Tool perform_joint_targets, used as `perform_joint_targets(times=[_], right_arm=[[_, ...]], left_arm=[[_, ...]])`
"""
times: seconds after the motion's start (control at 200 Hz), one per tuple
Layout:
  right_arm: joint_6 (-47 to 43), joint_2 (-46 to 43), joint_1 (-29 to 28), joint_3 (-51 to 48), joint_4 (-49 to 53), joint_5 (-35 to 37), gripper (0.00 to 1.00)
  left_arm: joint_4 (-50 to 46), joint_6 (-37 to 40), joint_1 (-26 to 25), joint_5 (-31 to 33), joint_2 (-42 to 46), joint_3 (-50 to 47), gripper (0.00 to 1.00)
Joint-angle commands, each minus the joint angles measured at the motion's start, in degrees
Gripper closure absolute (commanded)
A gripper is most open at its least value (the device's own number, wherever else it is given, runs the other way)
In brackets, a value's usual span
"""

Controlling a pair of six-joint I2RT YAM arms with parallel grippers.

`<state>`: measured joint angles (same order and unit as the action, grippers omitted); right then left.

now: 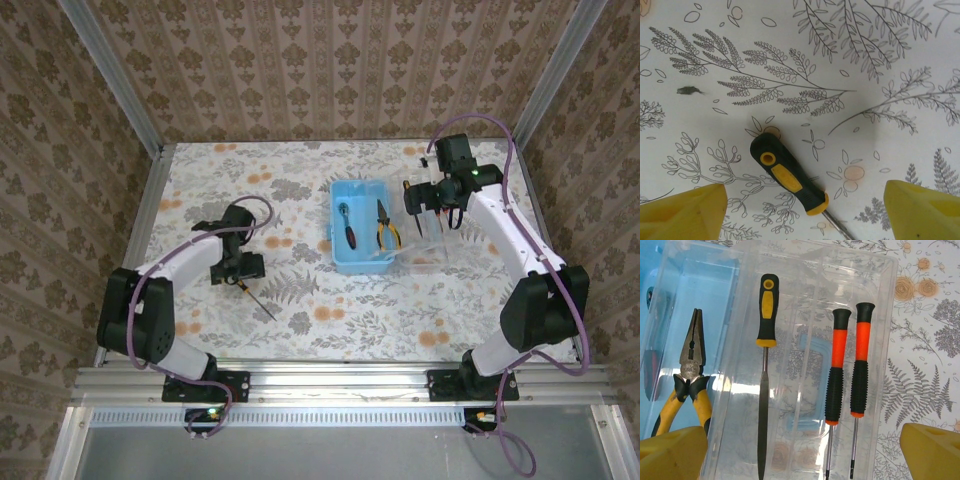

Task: Pack the tool kit

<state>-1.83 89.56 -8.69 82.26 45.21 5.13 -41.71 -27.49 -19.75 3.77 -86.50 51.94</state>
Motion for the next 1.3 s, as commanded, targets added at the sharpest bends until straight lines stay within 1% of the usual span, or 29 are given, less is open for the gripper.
perform_joint_targets(times=[0.0,0.38,0.505,0.765,0.81,0.9,1.0,1.175,1.295], right_arm=[[-1.1,-1.5,-0.2,0.2,1.0,-1.4,0.00],[-1.2,-0.7,-0.3,1.0,1.1,-2.0,0.00],[-1.2,-0.6,-0.3,1.2,1.3,-2.0,0.00],[-1.4,-1.4,-0.4,0.7,1.7,-1.5,0.00],[-1.4,-1.4,-0.4,0.7,1.8,-1.5,0.00],[-1.4,-1.4,-0.5,1.0,1.9,-1.4,0.00],[-1.4,-1.5,-0.5,1.1,2.1,-1.5,0.00],[-1.5,-2.0,-0.4,1.0,2.3,-1.4,0.00],[-1.6,-2.3,-0.4,1.0,2.3,-1.5,0.00]], left_arm=[[0.7,-1.5,0.5,-1.0,-1.4,-0.8,0.21],[3.0,-2.2,1.2,-1.9,-4.6,-2.9,0.34],[4.0,-2.2,1.3,-2.3,-5.5,-3.0,0.42],[6.7,-2.4,1.5,-3.5,-7.5,-3.0,0.52],[7.0,-2.4,1.5,-3.7,-7.7,-2.8,0.55],[7.8,-2.4,1.5,-4.1,-8.0,-2.4,0.65],[8.5,-2.7,1.3,-4.6,-8.5,-1.8,0.71],[9.5,-2.8,0.7,-5.0,-10.0,-0.8,0.76],[10.2,-3.0,0.0,-5.4,-11.4,-0.1,0.84]])
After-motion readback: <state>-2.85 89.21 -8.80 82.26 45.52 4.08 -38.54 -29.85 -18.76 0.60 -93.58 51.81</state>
